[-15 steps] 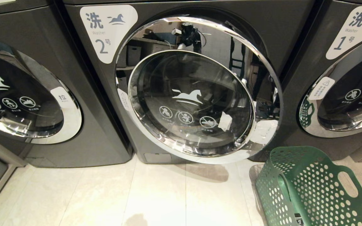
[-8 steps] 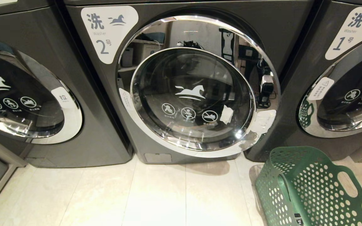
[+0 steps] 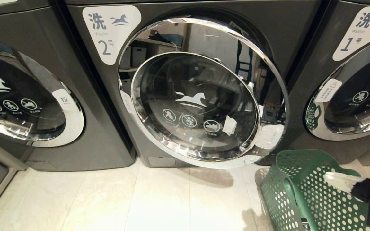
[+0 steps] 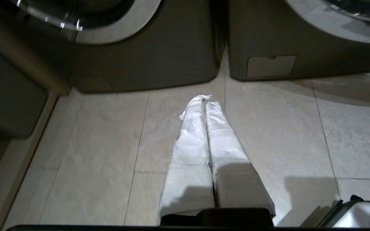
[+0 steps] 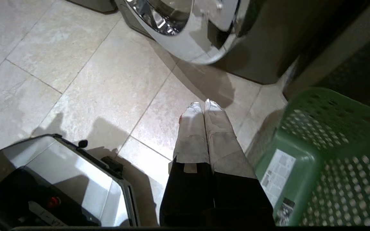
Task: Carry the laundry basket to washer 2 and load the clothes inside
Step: Press the washing machine door tightly with the right hand
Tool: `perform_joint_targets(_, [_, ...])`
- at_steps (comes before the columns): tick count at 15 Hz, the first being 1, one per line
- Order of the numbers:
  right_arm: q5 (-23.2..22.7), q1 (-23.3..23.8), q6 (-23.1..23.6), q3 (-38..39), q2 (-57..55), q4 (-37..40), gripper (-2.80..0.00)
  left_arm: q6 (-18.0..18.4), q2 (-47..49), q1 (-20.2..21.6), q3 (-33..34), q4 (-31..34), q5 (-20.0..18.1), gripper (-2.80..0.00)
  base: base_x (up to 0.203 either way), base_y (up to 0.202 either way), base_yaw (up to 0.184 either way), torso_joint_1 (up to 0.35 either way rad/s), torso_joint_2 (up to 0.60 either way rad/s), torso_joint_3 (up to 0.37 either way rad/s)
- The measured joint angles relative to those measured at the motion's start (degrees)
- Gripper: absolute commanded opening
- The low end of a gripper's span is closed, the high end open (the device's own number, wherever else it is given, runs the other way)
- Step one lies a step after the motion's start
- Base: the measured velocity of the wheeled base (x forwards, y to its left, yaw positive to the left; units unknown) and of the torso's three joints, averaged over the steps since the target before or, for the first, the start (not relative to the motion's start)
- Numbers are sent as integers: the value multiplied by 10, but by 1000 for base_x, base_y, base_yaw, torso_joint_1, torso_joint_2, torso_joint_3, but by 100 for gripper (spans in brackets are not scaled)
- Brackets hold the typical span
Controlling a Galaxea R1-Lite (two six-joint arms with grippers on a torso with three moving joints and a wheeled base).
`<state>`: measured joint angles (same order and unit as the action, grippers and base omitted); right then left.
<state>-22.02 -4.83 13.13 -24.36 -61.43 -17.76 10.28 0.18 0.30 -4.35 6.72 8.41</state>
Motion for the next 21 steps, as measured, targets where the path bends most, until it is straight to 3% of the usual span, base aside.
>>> perform_joint_targets(1, [-9,-30,-8,-2,-50,-59,-280,31,-1,0,18,-62,-30,-280,0,0,0,0,0,0])
perform_joint_targets(3, [-31,-101,-39,-18,-125,-144,-280,71,-2,1,25,-73,-67,-280,0,0,0,0,0,0])
perform_joint_targets(7, [-46,-210,-121,-79,-223,-192,-280,76,-2,1,27,-56,-71,-280,0,0,0,0,0,0])
perform_joint_targets(12, [56,-248,-72,-115,-313,-306,-280,76,-2,1,27,-58,-71,-280,0,0,0,0,0,0])
perform_joint_targets(17, [157,-210,-45,-124,-337,-314,-280,76,-2,1,27,-61,-71,-280,0,0,0,0,0,0])
perform_joint_targets(19, [164,-174,-45,-135,-348,-314,-280,74,-2,1,29,-64,-70,-280,0,0,0,0,0,0])
perform_joint_targets(21, [166,-139,-45,-156,-363,-314,-280,47,-2,1,31,-72,-65,-280,0,0,0,0,0,0])
